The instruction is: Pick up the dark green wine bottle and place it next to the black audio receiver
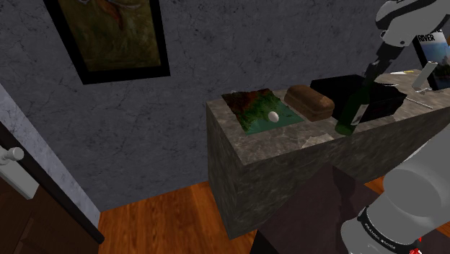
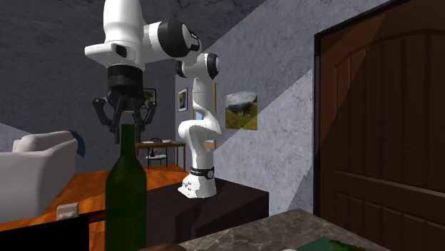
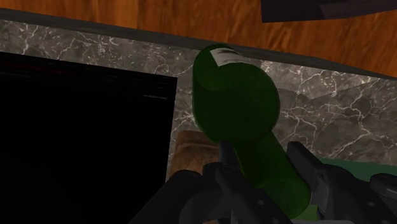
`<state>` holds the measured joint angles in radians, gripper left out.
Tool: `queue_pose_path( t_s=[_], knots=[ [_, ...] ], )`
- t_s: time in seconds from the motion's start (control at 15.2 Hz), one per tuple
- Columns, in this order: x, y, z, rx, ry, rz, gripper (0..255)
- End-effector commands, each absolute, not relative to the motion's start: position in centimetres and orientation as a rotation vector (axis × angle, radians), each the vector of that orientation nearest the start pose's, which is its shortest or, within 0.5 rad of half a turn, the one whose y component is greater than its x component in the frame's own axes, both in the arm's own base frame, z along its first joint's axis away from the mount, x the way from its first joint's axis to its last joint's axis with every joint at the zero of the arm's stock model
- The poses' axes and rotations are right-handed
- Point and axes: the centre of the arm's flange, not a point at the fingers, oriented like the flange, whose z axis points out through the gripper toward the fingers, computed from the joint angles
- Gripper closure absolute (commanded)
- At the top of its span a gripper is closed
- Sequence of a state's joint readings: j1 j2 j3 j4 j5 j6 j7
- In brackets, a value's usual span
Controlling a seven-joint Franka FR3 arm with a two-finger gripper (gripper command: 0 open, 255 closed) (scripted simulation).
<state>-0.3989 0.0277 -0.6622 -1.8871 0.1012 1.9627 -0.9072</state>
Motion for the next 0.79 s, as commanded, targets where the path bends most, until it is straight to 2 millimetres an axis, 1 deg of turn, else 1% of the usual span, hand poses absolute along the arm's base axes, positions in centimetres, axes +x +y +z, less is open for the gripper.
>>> queue_pose_path(
  t_s=[0.0, 0.4, 0.46, 0.73],
  knots=[
    [28.76, -49.52, 49.22, -3.127, 0.297, -0.149, 255],
    [28.76, -49.52, 49.22, -3.127, 0.297, -0.149, 255],
    [28.76, -49.52, 49.23, -3.127, 0.297, -0.149, 0],
    [28.76, -49.52, 49.23, -3.127, 0.297, -0.149, 0]
  ],
)
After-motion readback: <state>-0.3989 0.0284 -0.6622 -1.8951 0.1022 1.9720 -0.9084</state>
